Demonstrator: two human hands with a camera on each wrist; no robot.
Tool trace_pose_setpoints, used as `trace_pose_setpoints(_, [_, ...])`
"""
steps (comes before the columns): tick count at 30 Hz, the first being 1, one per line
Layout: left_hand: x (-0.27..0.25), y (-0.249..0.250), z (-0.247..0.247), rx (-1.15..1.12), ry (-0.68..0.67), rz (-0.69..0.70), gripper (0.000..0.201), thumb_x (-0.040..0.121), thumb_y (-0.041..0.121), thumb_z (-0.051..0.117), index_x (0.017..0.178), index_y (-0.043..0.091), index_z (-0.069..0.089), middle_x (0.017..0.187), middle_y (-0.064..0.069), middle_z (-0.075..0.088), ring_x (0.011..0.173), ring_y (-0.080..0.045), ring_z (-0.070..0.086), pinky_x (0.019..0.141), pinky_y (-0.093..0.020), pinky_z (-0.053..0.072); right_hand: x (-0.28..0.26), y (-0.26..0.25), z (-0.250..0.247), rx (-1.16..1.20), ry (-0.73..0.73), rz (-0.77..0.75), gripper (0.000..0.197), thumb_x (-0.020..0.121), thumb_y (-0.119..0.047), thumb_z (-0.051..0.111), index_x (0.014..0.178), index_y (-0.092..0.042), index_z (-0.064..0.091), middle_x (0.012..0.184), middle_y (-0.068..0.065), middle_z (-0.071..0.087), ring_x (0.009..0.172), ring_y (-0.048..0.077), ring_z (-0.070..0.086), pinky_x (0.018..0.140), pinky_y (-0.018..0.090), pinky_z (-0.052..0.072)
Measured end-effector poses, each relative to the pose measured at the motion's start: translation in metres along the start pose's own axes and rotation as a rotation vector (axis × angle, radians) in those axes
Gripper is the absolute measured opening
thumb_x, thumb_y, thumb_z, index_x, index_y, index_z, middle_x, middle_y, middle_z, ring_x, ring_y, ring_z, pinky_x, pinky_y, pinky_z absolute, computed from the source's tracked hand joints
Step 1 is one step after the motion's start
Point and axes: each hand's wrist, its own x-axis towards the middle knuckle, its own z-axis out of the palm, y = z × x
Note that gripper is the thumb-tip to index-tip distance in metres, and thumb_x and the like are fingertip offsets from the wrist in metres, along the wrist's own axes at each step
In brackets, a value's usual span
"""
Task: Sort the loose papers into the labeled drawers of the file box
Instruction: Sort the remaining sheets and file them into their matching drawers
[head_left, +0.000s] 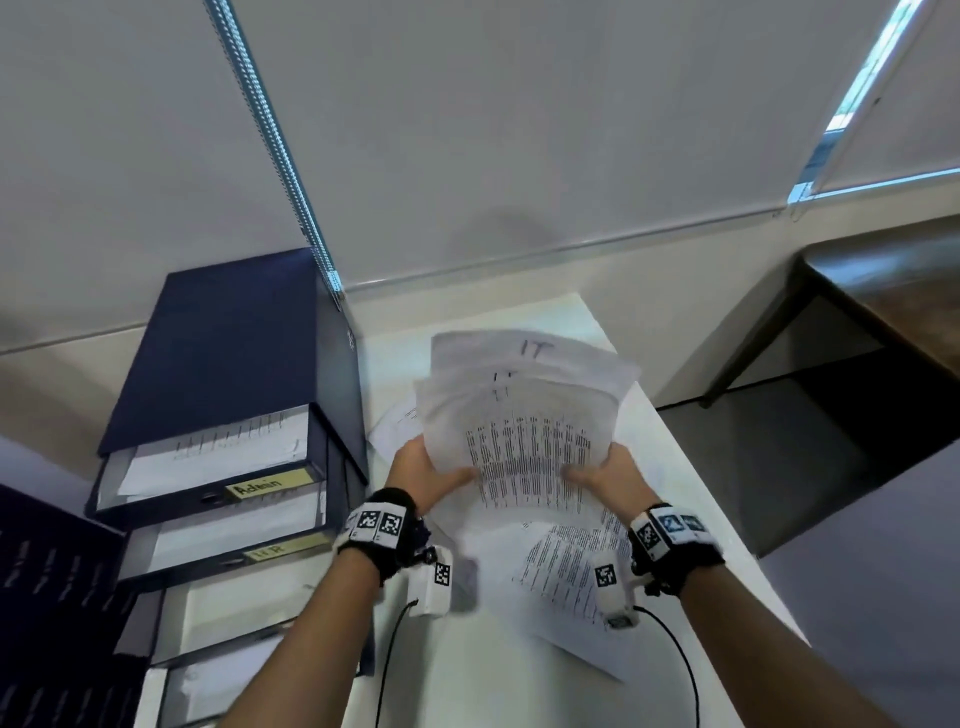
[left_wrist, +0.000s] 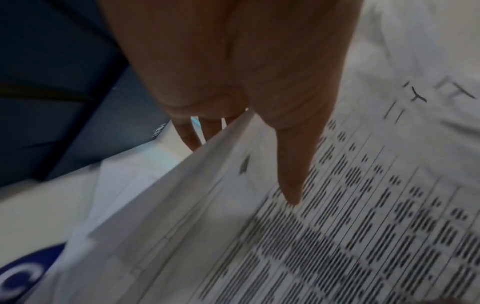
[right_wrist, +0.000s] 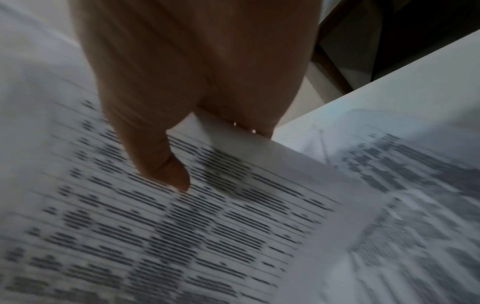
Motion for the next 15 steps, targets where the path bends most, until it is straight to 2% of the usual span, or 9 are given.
trace_pose_setpoints(2, [-0.002,-0.018,0.009,0.07,0.013,-0.069,0.04,0.073,0.035,0.085,0.101,0.012,0.068,0.095,0.0,0.073,0.086,-0.019,0.069,0.075,-0.031,0.056,-0.006,0.016,0.008,-0.106,-0.041,0.055,0.017,0.078,-0.006,0.077,0.092,-0.009,0.068,0.08,-0.001,0.073,0.071,0.008,0.071,0.072,0.035,0.06])
trace_pose_setpoints(4, [-0.003,-0.032,0.015,0.135,0.016,-0.076,0.043,0.075,0.047,0.079,0.095,0.01,0.07,0.088,-0.007,0.074,0.078,-0.024,0.068,0.07,-0.038,0.056,-0.008,0.029,0.012,-0.159,-0.004,0.116,0.02,0.075,-0.005,0.077,0.093,-0.007,0.069,0.086,0.006,0.073,0.08,0.019,0.071,0.077,0.04,0.06])
trace_pose_setpoints(5, [-0.006,-0.035,0.016,0.134,0.023,-0.071,0.043,0.076,0.05,0.077,0.093,0.011,0.071,0.085,-0.006,0.073,0.073,-0.02,0.067,0.066,-0.035,0.056,-0.009,0.027,0.014,-0.167,0.016,0.141,0.022,0.075,-0.005,0.076,0.095,-0.004,0.069,0.09,0.011,0.073,0.083,0.024,0.07,0.078,0.041,0.06])
trace_pose_setpoints(7, [-0.014,-0.031,0.015,0.059,0.048,-0.057,0.039,0.078,0.052,0.075,0.093,0.016,0.071,0.082,0.002,0.073,0.068,-0.005,0.065,0.061,-0.021,0.052,-0.007,0.022,0.014,-0.179,0.071,0.149,0.021,0.076,-0.006,0.075,0.095,0.0,0.068,0.092,0.015,0.071,0.083,0.028,0.069,0.076,0.039,0.059])
trace_pose_setpoints(9, [-0.027,-0.015,0.007,-0.027,0.101,-0.006,0.029,0.082,0.045,0.075,0.089,0.017,0.07,0.071,0.01,0.068,0.058,0.004,0.06,0.054,-0.01,0.044,-0.007,0.005,0.014,-0.124,0.101,0.118,0.023,0.077,-0.006,0.074,0.098,0.0,0.067,0.094,0.014,0.071,0.088,0.029,0.069,0.08,0.041,0.058])
trace_pose_setpoints(10, [-0.033,-0.007,0.002,-0.082,0.116,0.021,0.028,0.084,0.042,0.074,0.092,0.016,0.07,0.071,0.012,0.067,0.059,0.002,0.06,0.055,-0.009,0.045,-0.007,-0.004,0.013,-0.081,0.103,0.09,0.025,0.078,-0.005,0.073,0.101,-0.001,0.066,0.096,0.012,0.072,0.09,0.028,0.069,0.082,0.042,0.057])
trace_pose_setpoints(11, [-0.038,-0.002,-0.004,-0.162,0.11,0.042,0.034,0.083,0.043,0.074,0.1,0.014,0.069,0.081,0.011,0.07,0.07,-0.001,0.065,0.063,-0.012,0.05,-0.01,-0.015,0.014,-0.053,0.101,0.068,0.025,0.08,-0.005,0.072,0.104,-0.001,0.065,0.098,0.011,0.071,0.091,0.027,0.068,0.082,0.042,0.057])
trace_pose_setpoints(13, [-0.046,0.001,-0.016,-0.279,0.062,0.021,0.055,0.078,0.051,0.075,0.118,0.016,0.064,0.108,0.008,0.071,0.096,-0.007,0.068,0.086,-0.026,0.056,-0.014,-0.022,0.019,-0.038,0.108,0.05,0.023,0.082,-0.005,0.072,0.103,0.0,0.062,0.098,0.014,0.07,0.09,0.029,0.067,0.076,0.041,0.056])
trace_pose_setpoints(15, [-0.055,-0.007,-0.024,-0.163,0.046,-0.023,0.05,0.082,0.051,0.071,0.116,0.017,0.061,0.112,0.008,0.068,0.099,-0.01,0.065,0.088,-0.028,0.051,-0.022,-0.019,0.03,-0.116,0.063,0.091,0.016,0.082,-0.004,0.072,0.094,-0.003,0.062,0.097,0.015,0.069,0.089,0.031,0.066,0.075,0.041,0.056])
